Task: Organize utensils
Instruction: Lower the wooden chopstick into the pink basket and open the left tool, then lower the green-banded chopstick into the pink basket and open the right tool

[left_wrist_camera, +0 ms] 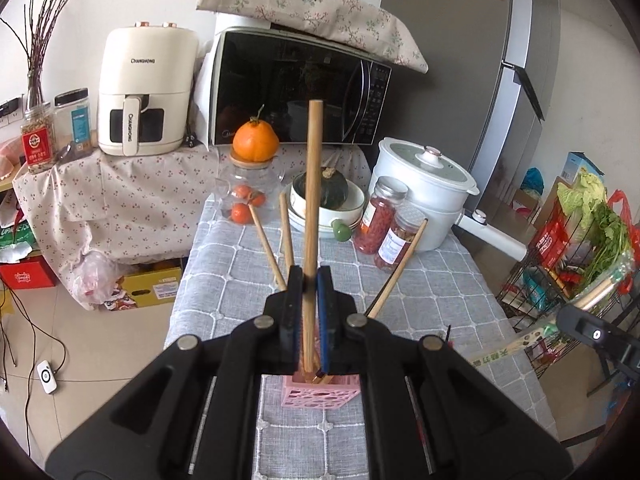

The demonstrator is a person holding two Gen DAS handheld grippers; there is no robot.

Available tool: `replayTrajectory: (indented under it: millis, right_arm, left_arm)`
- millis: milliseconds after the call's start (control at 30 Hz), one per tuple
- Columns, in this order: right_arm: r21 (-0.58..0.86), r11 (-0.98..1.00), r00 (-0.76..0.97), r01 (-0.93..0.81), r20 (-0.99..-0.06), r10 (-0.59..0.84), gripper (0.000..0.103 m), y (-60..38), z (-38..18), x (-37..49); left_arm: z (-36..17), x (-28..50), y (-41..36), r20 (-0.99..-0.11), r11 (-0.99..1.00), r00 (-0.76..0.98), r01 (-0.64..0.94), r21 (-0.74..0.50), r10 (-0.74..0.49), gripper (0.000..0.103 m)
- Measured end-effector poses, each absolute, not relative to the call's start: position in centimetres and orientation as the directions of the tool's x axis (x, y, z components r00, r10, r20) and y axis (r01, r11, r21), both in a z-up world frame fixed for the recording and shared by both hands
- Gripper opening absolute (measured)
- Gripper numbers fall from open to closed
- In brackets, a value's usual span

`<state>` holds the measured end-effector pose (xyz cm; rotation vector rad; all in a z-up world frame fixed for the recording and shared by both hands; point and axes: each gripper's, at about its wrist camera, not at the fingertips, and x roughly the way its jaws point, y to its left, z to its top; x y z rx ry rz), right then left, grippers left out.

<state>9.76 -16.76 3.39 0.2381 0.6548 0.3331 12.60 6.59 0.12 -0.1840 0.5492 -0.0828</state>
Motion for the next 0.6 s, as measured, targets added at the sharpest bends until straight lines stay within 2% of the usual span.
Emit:
replayTrajectory:
  millis: [100,167,233,600]
  right_arm:
    - [0.322,0.915,0.742,-0.242,-0.547,0.388,0.005,-16.3,3.4,9.8]
    - [0.328,0.911,0.741,-0.252,-0.54,0.399,0.005,-16.0,3.5,9.8]
    - [0.336,0.905,0.741,-0.262,-0.53,0.412,0.005,-15.8,3.6,9.7]
    - [0.341,0.89,0.758,-0.302,-0.481,0.441,0.005,-13.2,4.2,10.6]
  left_arm:
    - [-0.3,13.0,6.6,-0.524,0.982,0.843,0.024,-0.188,-0.121,0.011]
    - [-0.4,13.1,6.7,-0.535,0.982,0.836,0.021,-0.188,-0.12,0.03]
    - [-0.3,12.8,6.8,-0.535,0.982,0.837,0.019,-0.186,-0.118,0.042]
    - [-0.9,9.8,9.3,-0.607,0.987,0.787,0.015,-0.161,-0.111,0.062]
